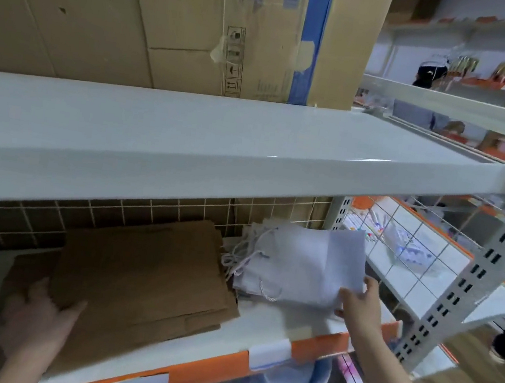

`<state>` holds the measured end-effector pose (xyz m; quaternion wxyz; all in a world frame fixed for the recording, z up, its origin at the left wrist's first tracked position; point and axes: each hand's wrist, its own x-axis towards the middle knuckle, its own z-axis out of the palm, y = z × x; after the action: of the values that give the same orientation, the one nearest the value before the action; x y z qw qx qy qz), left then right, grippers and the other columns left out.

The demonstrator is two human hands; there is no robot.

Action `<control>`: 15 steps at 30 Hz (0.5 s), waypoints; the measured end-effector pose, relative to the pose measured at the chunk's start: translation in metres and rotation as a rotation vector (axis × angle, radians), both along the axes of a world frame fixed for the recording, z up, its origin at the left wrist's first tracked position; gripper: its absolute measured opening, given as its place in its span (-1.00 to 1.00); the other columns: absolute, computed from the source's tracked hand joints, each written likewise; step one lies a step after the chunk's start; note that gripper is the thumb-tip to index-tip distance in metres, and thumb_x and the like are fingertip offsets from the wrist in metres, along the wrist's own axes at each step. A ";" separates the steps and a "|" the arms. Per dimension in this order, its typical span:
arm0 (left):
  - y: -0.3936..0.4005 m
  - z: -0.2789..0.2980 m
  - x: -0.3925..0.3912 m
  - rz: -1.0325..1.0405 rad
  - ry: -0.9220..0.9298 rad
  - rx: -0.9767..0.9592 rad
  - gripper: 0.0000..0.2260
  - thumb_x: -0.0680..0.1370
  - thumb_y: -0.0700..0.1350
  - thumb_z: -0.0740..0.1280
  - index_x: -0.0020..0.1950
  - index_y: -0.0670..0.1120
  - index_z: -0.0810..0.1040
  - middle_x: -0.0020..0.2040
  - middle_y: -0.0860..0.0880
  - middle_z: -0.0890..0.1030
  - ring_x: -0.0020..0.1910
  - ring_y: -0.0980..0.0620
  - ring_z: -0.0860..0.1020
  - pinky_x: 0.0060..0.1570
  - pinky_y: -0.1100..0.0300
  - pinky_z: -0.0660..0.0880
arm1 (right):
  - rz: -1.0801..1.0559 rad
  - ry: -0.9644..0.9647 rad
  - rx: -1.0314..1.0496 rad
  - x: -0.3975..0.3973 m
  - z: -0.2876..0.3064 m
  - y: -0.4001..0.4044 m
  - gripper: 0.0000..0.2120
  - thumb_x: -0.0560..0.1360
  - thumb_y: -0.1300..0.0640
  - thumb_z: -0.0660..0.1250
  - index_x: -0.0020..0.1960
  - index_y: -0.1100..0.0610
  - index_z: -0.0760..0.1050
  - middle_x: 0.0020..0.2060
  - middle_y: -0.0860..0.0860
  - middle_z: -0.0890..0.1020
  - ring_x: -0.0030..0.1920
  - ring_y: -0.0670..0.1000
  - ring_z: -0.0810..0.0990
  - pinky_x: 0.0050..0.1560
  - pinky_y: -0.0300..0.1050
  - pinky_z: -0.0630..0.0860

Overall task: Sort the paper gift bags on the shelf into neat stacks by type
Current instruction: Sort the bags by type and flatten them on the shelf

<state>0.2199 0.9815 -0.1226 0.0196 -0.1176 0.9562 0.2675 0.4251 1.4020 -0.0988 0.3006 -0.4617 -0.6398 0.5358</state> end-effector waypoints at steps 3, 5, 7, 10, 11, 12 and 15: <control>0.023 0.008 0.012 -0.164 -0.013 -0.172 -0.38 0.46 0.23 0.35 0.46 0.06 0.31 0.44 -0.16 0.29 0.39 -0.25 0.24 0.30 -0.13 0.25 | 0.071 -0.244 0.202 -0.014 -0.008 0.009 -0.49 0.46 0.29 0.26 0.35 0.10 0.19 0.07 0.27 0.56 -0.05 0.31 0.56 -0.12 0.13 0.54; 0.034 0.007 0.019 -0.288 -0.077 -0.243 -0.45 0.50 0.29 0.24 0.44 0.16 0.28 0.49 -0.03 0.25 0.43 -0.17 0.20 0.35 -0.08 0.22 | 0.108 -0.347 0.300 -0.022 -0.014 0.015 -0.45 0.47 0.27 0.27 0.40 0.10 0.17 0.14 0.23 0.54 0.04 0.29 0.55 -0.14 0.04 0.45; 0.041 0.005 0.024 -0.365 -0.108 -0.278 -0.47 0.52 0.33 0.14 0.46 0.21 0.22 0.52 0.05 0.18 0.46 -0.12 0.16 0.40 -0.04 0.16 | 0.120 -0.477 0.405 -0.029 -0.016 0.018 -0.46 0.48 0.23 0.31 0.42 0.08 0.24 0.26 0.18 0.44 0.21 0.24 0.46 0.01 0.08 0.45; 0.046 0.004 0.029 -0.381 -0.120 -0.304 -0.47 0.54 0.34 0.08 0.48 0.23 0.15 0.54 0.08 0.12 0.48 -0.09 0.11 0.42 -0.04 0.10 | 0.186 -0.773 0.683 -0.035 -0.020 0.020 -0.67 0.56 0.05 0.23 0.31 -0.03 0.44 0.37 0.10 0.35 0.35 0.16 0.31 0.23 0.05 0.36; 0.047 0.004 0.031 -0.382 -0.122 -0.303 -0.46 0.54 0.34 0.07 0.49 0.23 0.14 0.54 0.08 0.11 0.49 -0.09 0.09 0.43 -0.05 0.09 | 0.234 -0.801 0.701 -0.037 -0.022 0.021 -0.71 0.58 0.02 0.17 0.27 -0.05 0.47 0.36 0.07 0.37 0.34 0.15 0.31 0.23 0.03 0.35; 0.048 0.004 0.032 -0.380 -0.119 -0.298 -0.46 0.54 0.34 0.06 0.49 0.23 0.13 0.55 0.08 0.10 0.50 -0.08 0.08 0.43 -0.05 0.07 | 0.295 -0.802 0.689 -0.038 -0.025 0.022 -0.72 0.59 0.03 0.13 0.25 -0.05 0.48 0.32 0.05 0.42 0.31 0.13 0.34 0.21 0.02 0.35; 0.052 0.004 0.037 -0.369 -0.097 -0.297 -0.47 0.56 0.32 0.04 0.50 0.21 0.12 0.55 0.09 0.09 0.51 -0.06 0.06 0.46 -0.02 0.02 | 0.384 -0.765 0.626 -0.038 -0.026 0.026 -0.72 0.61 0.05 0.09 0.23 -0.03 0.49 0.21 0.06 0.50 0.23 0.13 0.39 0.12 0.01 0.37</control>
<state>0.2568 1.0334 -0.1186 0.0966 0.0450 0.9882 0.1098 0.3867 1.4280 -0.1248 0.0656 -0.3870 -0.9061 0.1580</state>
